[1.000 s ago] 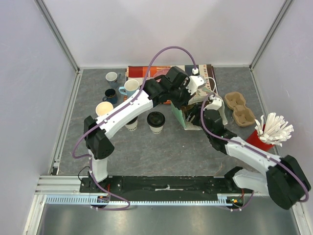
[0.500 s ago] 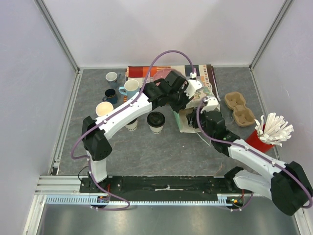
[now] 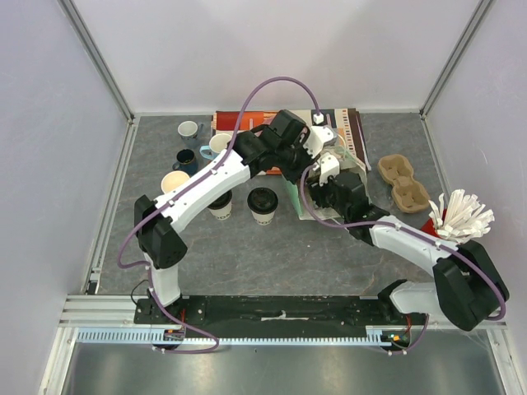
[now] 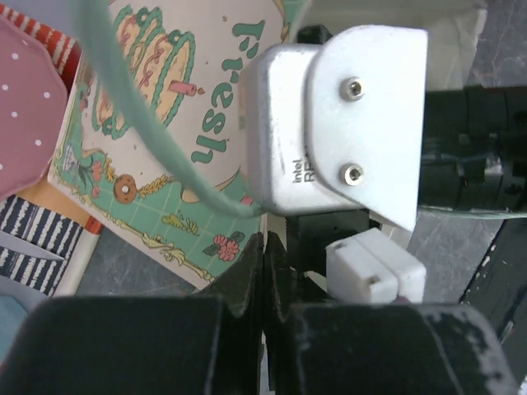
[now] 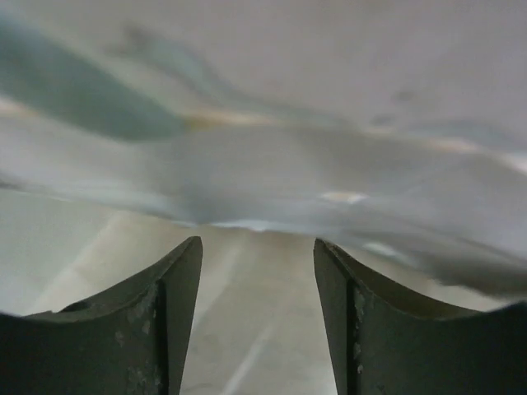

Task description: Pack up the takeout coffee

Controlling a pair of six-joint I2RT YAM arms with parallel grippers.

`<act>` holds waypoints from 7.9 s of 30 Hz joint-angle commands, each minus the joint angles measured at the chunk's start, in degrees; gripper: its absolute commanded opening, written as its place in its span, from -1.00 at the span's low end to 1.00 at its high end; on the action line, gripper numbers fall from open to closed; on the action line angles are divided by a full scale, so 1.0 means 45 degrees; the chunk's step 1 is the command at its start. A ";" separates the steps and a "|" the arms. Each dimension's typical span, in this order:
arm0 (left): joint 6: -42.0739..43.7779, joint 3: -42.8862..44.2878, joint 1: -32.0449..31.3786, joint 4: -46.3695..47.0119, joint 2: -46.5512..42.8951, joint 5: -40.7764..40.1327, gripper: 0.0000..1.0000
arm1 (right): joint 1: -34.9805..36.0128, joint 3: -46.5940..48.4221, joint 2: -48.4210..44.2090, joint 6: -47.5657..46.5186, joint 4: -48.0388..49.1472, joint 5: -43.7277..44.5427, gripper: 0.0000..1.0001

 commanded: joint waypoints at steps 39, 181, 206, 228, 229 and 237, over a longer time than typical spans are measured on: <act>0.2470 0.1483 0.0619 -0.0523 0.0265 0.2221 -0.96 | -0.0516 0.1840 0.1499 -1.4110 -0.2723 -0.3163 0.46; -0.0694 0.0666 -0.0298 -0.3316 -0.3112 0.4234 -0.95 | -0.0145 0.9283 -0.8089 -0.9095 -0.9287 -0.5684 -1.00; 0.0653 -0.0568 0.0775 -0.5426 -0.2450 0.5739 -0.95 | -0.0126 0.8951 -0.6410 -0.9737 -0.9111 -0.4901 -1.00; 0.1808 0.3612 0.1205 -0.4864 -0.2253 0.4430 0.89 | -0.0126 0.9247 -0.5374 -1.1065 -0.8643 -0.3614 -1.00; 0.1458 0.3264 0.1321 -0.4164 -0.2602 0.4216 0.87 | -0.0145 0.9109 -0.5413 -1.0989 -0.8410 -0.3322 -1.00; -0.2426 0.3082 0.2239 0.0492 -0.2900 0.5208 0.92 | -0.0262 0.8617 -0.4868 -1.0754 -0.8425 -0.0234 -1.00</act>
